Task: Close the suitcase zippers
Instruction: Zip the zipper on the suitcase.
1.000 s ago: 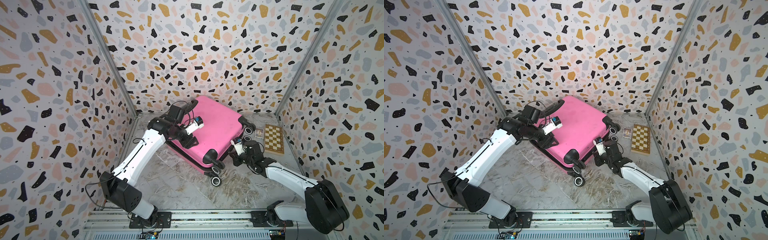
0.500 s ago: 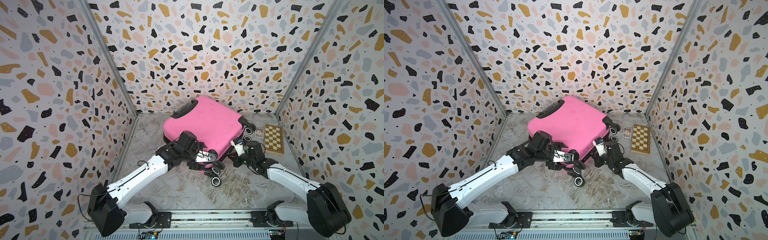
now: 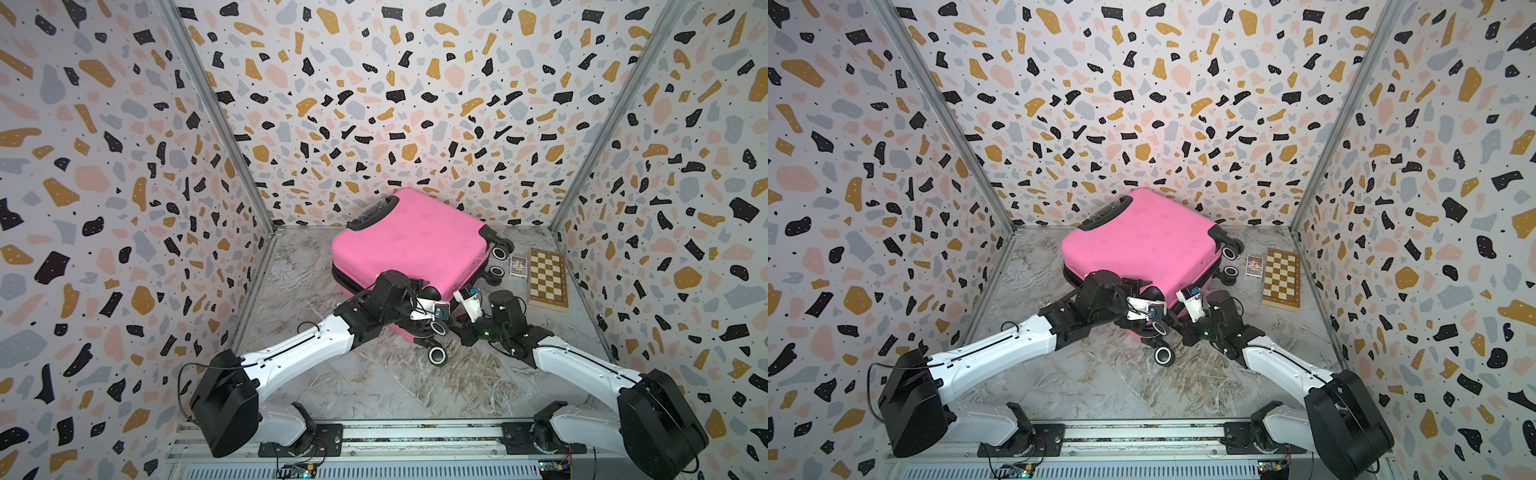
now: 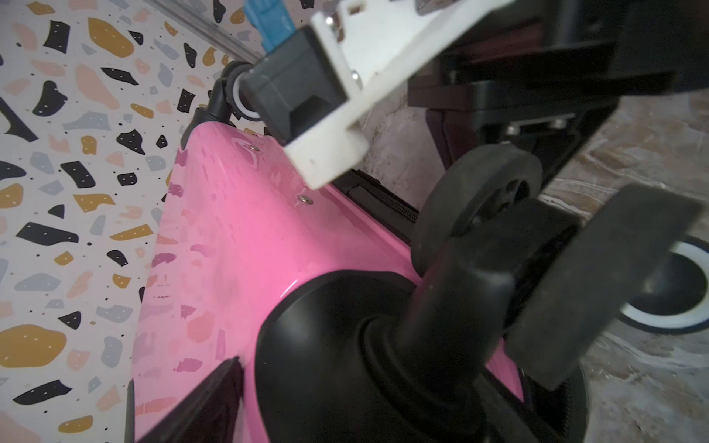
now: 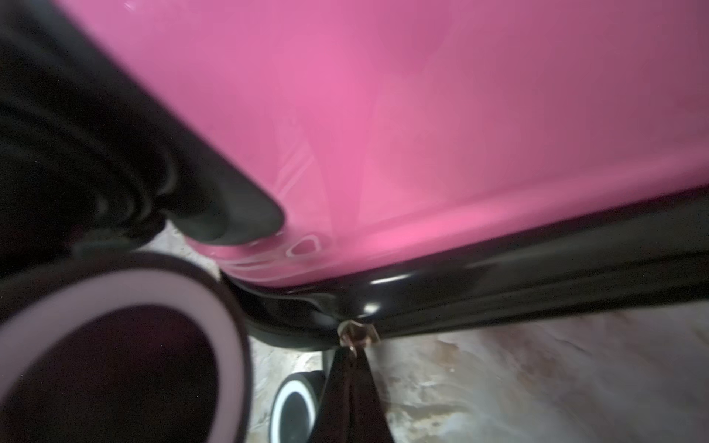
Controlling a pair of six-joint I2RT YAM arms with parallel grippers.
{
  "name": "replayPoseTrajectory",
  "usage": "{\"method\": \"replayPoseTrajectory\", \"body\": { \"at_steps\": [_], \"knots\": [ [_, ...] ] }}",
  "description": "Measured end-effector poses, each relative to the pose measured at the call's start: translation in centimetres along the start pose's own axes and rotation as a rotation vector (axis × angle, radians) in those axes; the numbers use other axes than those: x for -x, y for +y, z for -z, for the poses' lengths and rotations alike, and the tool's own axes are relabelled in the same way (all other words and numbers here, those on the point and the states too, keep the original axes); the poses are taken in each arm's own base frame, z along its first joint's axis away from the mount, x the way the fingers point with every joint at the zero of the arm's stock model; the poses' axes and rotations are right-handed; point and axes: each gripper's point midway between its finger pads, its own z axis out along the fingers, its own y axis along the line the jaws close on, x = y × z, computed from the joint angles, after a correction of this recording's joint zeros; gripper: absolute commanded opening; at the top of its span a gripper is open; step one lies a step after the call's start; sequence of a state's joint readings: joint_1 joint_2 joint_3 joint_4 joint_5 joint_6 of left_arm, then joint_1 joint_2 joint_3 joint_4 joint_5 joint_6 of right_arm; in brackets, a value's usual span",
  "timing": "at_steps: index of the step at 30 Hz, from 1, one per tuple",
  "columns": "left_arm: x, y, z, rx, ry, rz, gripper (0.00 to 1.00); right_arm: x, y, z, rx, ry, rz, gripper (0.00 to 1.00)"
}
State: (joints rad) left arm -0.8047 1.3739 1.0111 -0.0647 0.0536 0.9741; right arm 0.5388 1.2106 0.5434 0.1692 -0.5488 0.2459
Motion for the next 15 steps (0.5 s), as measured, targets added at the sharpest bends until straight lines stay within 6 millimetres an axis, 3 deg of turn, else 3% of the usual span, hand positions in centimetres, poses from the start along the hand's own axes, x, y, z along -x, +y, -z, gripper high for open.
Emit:
{"method": "replayPoseTrajectory", "body": {
  "at_steps": [4,11,12,15],
  "knots": [
    [0.5,0.4,0.0,0.021,-0.013,0.02,0.78,-0.5,1.7,-0.4,0.069,0.002,-0.013,0.0],
    [0.8,0.6,0.0,0.03,-0.023,0.03,0.76,-0.6,2.4,-0.6,0.11,-0.037,-0.05,0.0],
    [0.8,0.6,0.0,0.03,-0.024,0.033,0.78,-0.7,2.5,-0.6,0.115,-0.044,-0.058,0.0],
    [0.7,0.6,0.0,0.03,-0.018,0.069,0.97,-0.9,2.5,-0.6,0.117,-0.055,-0.076,0.0]
  ]
}}
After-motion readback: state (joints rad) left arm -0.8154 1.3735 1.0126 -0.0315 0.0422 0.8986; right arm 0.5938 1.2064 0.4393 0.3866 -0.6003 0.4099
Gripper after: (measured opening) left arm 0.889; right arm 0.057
